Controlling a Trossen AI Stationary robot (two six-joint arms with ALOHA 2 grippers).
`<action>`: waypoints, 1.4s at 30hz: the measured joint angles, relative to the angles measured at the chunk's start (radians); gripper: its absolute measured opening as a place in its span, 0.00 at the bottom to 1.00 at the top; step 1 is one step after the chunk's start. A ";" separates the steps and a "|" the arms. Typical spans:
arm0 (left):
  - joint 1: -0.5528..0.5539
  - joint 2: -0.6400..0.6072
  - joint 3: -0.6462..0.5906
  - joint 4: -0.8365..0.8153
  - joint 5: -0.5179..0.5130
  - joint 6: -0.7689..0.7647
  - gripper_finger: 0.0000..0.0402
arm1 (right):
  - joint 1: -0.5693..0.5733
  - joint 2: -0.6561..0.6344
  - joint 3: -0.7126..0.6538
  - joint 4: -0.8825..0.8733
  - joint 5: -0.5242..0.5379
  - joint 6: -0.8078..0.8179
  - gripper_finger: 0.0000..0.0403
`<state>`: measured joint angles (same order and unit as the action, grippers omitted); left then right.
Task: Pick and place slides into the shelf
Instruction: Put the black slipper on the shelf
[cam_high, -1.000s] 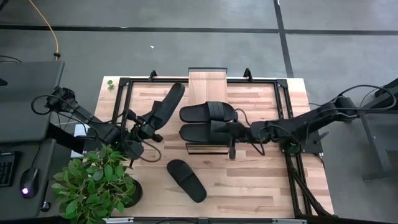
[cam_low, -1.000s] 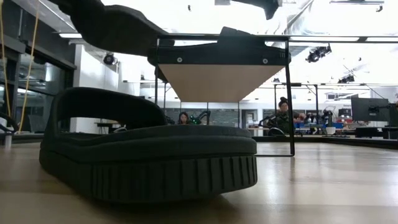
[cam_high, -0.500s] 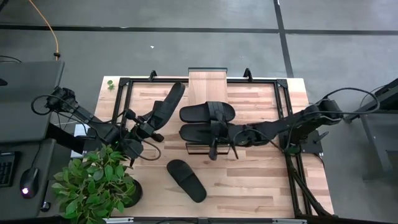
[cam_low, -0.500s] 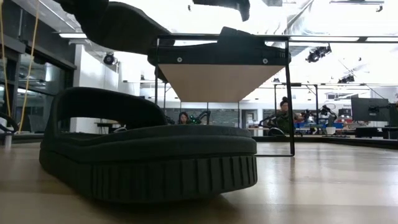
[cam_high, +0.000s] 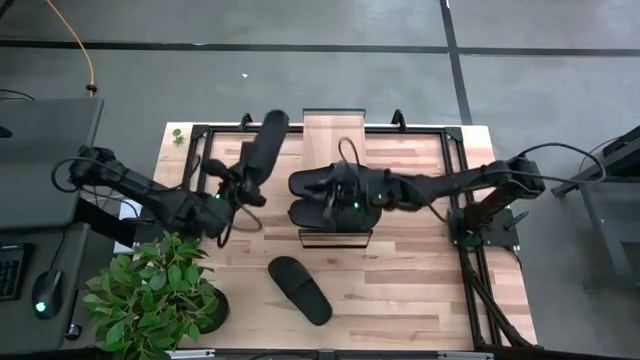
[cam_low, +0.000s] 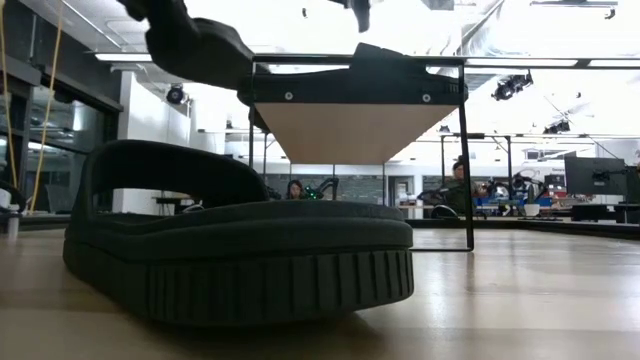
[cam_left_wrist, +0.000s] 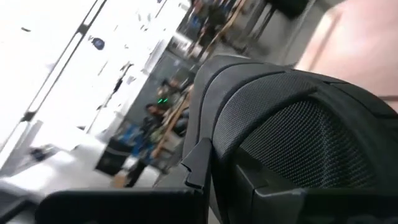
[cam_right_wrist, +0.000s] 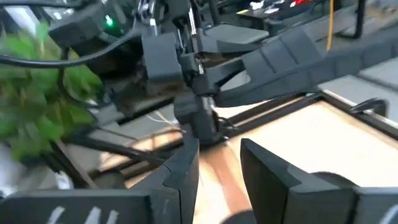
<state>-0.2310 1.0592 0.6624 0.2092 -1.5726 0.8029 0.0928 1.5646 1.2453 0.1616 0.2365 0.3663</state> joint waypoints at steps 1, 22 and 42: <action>0.025 0.000 0.000 0.052 0.003 0.063 0.05 | -0.020 0.000 0.005 0.002 -0.031 0.020 0.27; 0.157 0.225 0.338 0.140 0.219 0.328 0.05 | -0.200 0.000 0.013 0.116 -0.286 0.244 0.33; 0.208 0.337 0.423 0.135 0.234 0.400 0.05 | -0.223 -0.001 0.013 0.057 -0.286 0.300 0.49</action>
<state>-0.0234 1.3962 1.0851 0.3439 -1.3383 1.2031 -0.1307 1.5639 1.2579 0.2187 -0.0500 0.6659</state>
